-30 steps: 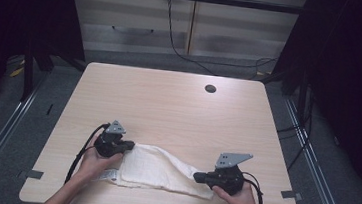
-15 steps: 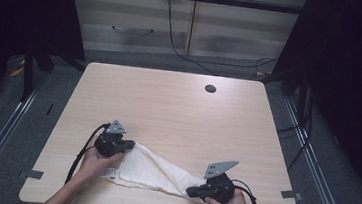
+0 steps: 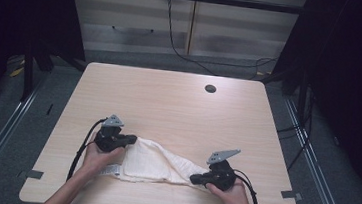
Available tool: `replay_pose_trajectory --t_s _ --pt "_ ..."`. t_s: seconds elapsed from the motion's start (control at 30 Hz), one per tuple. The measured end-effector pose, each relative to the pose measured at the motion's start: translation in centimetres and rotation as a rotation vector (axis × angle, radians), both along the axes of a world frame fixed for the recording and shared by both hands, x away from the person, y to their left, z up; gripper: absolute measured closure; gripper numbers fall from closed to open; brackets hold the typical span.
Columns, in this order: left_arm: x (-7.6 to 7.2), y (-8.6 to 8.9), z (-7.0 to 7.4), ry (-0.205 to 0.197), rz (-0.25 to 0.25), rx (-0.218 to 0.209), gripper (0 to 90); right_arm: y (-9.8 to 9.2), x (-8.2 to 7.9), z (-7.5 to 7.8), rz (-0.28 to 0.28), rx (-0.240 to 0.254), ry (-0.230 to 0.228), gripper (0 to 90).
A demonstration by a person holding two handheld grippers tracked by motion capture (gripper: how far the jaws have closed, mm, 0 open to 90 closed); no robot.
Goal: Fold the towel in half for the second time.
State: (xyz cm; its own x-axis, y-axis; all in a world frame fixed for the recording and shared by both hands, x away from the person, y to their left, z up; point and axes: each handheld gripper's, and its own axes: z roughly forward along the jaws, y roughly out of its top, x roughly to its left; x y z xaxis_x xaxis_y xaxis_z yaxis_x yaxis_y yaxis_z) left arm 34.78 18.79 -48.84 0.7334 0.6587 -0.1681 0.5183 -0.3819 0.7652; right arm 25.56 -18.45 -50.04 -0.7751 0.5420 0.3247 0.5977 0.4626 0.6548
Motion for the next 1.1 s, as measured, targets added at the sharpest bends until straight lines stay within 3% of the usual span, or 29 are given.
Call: replay_pose_trajectory --t_s 0.1,0.17,0.27,0.43,0.57,0.67,0.87,0.97,1.1 --pt "0.0 0.3 0.6 -0.033 0.014 -0.02 86.2 0.0 0.7 0.2 -0.018 -0.034 -0.01 88.8" --pt "0.0 0.3 1.3 -0.055 0.007 -0.011 86.1 0.0 1.2 0.3 -0.033 -0.043 -0.009 88.9" --pt "0.3 0.1 2.1 -0.088 0.012 -0.052 86.2 -0.1 1.9 0.3 -0.052 -0.05 -0.007 88.9" --pt "0.6 -1.0 3.4 -0.131 -0.01 -0.076 86.2 -0.5 3.4 0.4 -0.079 -0.068 -0.008 88.9" --pt "0.0 -1.5 4.2 -0.163 -0.041 -0.091 86.2 -1.1 4.2 0.2 -0.113 -0.044 -0.006 89.0" --pt "-0.8 -1.9 4.3 -0.176 -0.07 -0.071 86.4 -1.0 4.1 0.2 -0.115 -0.053 -0.024 89.0" --pt "-3.0 -1.7 3.2 -0.177 -0.142 -0.036 86.4 -0.8 3.8 0.2 -0.122 -0.064 -0.043 89.1" --pt "-3.8 -1.4 2.8 -0.156 -0.171 -0.023 86.4 -0.8 3.8 0.2 -0.123 -0.064 -0.042 89.1" --pt "-5.0 -0.7 1.1 -0.105 -0.212 0.024 86.3 -0.8 3.8 0.2 -0.119 -0.064 -0.046 89.1"
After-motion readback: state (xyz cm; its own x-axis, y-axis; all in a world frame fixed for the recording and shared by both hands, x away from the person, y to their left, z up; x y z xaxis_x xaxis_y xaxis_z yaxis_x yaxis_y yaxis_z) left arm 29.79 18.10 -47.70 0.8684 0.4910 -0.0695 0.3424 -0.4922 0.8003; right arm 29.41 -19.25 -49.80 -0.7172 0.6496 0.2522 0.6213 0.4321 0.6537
